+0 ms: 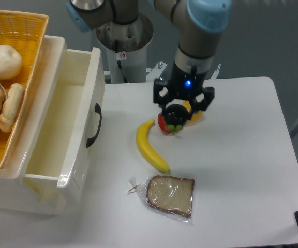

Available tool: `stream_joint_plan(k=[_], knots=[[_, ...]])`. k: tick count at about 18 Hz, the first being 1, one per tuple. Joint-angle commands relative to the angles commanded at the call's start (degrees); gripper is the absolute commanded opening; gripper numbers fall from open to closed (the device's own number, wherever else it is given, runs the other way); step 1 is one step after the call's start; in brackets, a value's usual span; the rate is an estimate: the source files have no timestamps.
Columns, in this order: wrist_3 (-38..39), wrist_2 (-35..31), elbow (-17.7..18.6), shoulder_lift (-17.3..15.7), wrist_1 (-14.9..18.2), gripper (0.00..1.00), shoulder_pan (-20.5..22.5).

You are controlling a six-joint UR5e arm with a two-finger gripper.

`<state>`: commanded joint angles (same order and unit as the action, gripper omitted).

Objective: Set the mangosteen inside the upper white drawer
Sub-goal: 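Lift the mangosteen and carry it over the open white drawer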

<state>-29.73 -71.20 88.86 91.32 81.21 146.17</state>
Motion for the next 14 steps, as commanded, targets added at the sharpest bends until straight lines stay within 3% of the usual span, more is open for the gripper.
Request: stream_joint_plan(k=[6,14], knots=[[9.1,0.4,0.0,-1.5,0.3,0.42,-7.1],[10.7,0.9,0.0,-1.8,0.3,0.43,-13.7]])
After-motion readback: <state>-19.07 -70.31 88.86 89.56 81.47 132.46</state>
